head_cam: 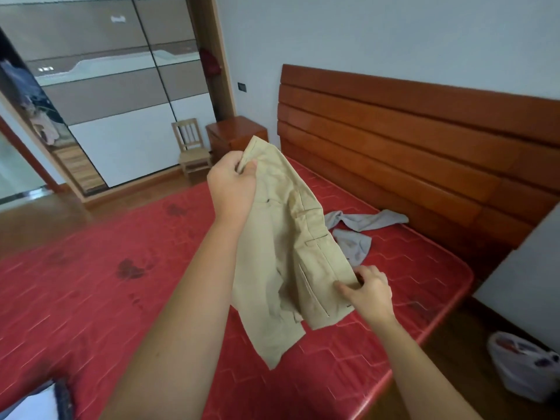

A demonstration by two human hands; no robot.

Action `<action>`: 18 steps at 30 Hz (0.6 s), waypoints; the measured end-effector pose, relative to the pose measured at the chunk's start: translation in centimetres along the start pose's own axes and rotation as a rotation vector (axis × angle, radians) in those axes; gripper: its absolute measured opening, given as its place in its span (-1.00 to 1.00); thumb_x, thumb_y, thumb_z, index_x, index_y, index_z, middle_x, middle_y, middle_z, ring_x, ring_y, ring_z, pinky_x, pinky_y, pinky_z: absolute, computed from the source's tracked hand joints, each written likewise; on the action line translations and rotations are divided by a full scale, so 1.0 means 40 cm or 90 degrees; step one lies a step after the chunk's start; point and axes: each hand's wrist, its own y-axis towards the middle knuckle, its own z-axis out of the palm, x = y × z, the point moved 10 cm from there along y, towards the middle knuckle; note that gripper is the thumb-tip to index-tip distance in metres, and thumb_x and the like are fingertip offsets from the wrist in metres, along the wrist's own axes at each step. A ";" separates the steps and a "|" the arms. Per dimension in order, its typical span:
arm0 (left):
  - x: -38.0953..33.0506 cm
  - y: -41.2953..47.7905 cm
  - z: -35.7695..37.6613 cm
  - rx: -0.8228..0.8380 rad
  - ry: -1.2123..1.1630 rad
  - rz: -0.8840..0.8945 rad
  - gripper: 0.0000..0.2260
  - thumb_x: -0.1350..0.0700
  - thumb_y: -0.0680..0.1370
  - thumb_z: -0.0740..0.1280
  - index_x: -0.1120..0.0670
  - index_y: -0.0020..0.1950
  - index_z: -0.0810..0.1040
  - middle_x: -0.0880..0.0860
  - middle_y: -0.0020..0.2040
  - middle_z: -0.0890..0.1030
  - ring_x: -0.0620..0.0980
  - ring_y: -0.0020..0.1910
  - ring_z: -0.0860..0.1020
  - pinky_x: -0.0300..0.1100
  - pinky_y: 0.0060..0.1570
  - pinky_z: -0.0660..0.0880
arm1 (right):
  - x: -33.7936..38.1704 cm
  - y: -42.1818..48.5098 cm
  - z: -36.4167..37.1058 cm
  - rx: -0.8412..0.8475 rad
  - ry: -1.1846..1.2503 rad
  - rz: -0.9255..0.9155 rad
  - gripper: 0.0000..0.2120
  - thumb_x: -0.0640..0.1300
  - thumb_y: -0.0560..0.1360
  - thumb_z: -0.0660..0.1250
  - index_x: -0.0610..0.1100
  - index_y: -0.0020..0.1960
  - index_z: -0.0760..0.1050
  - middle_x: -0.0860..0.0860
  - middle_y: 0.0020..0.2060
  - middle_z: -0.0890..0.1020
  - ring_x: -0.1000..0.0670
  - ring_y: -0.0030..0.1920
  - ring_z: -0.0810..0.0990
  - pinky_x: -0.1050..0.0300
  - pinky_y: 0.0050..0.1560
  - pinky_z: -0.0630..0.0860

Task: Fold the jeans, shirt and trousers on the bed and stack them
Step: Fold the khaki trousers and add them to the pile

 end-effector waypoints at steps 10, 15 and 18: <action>0.015 -0.007 -0.030 -0.019 -0.044 0.007 -0.90 0.23 0.47 0.33 0.13 -0.25 0.52 -0.12 -0.42 0.41 -0.20 -0.42 0.35 -0.29 -0.34 0.32 | -0.137 -0.072 0.058 -0.083 0.442 0.203 -0.65 -0.21 0.32 0.51 -0.12 0.03 0.44 -0.04 -0.17 0.54 -0.02 -0.20 0.51 0.10 -0.22 0.52; 0.031 0.009 -0.088 -0.056 -0.054 -0.023 -0.82 0.23 0.48 0.31 0.10 -0.32 0.46 -0.13 -0.44 0.37 -0.20 -0.44 0.32 -0.27 -0.35 0.30 | -0.125 -0.065 0.128 -0.074 0.658 0.303 -0.81 -0.28 0.38 0.44 -0.16 -0.02 0.55 -0.03 -0.11 0.63 -0.02 -0.08 0.58 0.07 0.02 0.53; 0.034 0.036 -0.160 -0.112 -0.035 -0.049 -0.87 0.22 0.49 0.30 0.10 -0.26 0.47 -0.11 -0.40 0.41 -0.17 -0.40 0.35 -0.24 -0.33 0.29 | -0.017 0.013 0.088 -0.080 0.700 0.230 -0.90 -0.28 0.40 0.41 -0.13 -0.21 0.53 0.02 -0.23 0.59 0.06 -0.18 0.53 0.19 -0.07 0.47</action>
